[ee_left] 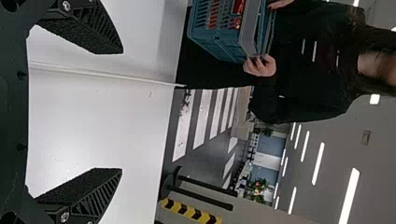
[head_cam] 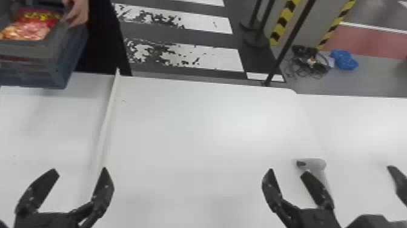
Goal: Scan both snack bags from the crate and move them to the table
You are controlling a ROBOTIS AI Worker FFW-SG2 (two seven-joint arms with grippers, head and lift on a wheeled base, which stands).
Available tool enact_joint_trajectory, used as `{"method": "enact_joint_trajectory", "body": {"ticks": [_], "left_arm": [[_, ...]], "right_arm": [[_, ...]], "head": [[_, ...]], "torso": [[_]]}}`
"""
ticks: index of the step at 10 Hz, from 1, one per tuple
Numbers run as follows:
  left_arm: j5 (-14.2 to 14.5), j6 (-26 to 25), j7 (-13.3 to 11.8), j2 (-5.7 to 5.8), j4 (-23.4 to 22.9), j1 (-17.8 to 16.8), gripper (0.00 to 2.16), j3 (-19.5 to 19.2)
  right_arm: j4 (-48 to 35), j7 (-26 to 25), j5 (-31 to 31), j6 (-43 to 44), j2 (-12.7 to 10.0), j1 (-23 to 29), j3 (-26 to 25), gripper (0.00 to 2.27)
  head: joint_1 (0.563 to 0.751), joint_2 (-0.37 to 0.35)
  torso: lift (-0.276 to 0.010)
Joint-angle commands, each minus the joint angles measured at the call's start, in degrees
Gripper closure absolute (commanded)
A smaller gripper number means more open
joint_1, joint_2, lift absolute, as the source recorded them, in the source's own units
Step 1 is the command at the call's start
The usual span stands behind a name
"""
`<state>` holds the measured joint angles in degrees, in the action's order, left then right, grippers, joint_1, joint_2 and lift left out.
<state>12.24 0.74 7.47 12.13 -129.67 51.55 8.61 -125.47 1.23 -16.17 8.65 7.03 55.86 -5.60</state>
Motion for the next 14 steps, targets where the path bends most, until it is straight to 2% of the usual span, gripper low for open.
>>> {"method": "enact_joint_trajectory", "body": {"ticks": [1, 14], "left_arm": [[-0.11, 0.18, -0.09, 0.0, -0.23, 0.04, 0.1, 0.0], [-1.17, -0.35, -0.88, -0.18, -1.72, 0.65, 0.1, -0.26]], "right_arm": [[-0.04, 0.0, 0.0, 0.0, 0.0, 0.13, -0.02, 0.11], [-0.21, 0.97, -0.53, 3.16, 0.09, 1.53, -0.81, 0.11]], "head": [[0.695, -0.196], [0.695, -0.207]], "torso": [[-0.087], [-0.087]]}}
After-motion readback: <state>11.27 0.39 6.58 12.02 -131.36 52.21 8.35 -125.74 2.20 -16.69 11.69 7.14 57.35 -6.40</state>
